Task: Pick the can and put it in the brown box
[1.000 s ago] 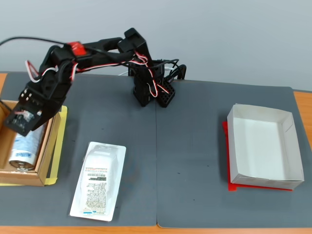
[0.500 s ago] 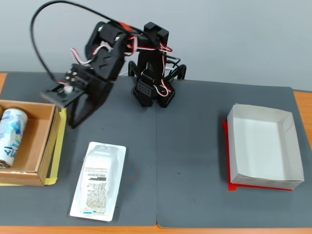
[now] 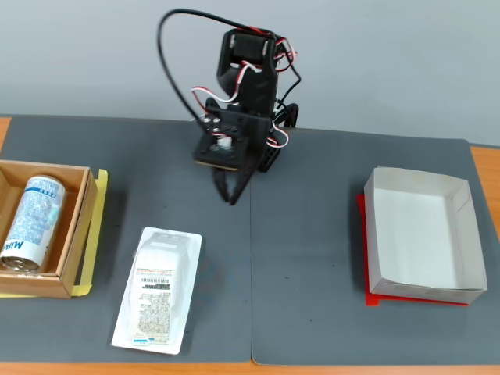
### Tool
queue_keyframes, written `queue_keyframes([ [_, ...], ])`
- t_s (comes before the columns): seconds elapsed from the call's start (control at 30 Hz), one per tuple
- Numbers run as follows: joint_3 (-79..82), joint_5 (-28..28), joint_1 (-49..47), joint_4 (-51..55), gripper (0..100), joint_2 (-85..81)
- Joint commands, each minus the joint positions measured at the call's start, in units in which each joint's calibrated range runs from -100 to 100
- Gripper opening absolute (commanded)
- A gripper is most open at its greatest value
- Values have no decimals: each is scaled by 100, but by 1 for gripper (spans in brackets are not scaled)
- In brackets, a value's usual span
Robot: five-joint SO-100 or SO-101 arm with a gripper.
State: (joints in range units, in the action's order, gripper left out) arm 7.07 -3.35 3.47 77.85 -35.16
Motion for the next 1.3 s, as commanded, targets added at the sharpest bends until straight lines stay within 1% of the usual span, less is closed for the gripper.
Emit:
queue_keyframes([
  [0.0, 867, -15, -404, -84, 1, -791],
  [0.27, 2940, 17, -940, -84, 1, -2375],
  [0.43, 4026, 22, -949, -84, 1, -3392],
  [0.9, 6397, 27, -884, -84, 1, -6306],
  [1.13, 7257, 27, -851, -84, 1, -6416],
  [1.27, 7908, 27, -591, -84, 1, -6424],
])
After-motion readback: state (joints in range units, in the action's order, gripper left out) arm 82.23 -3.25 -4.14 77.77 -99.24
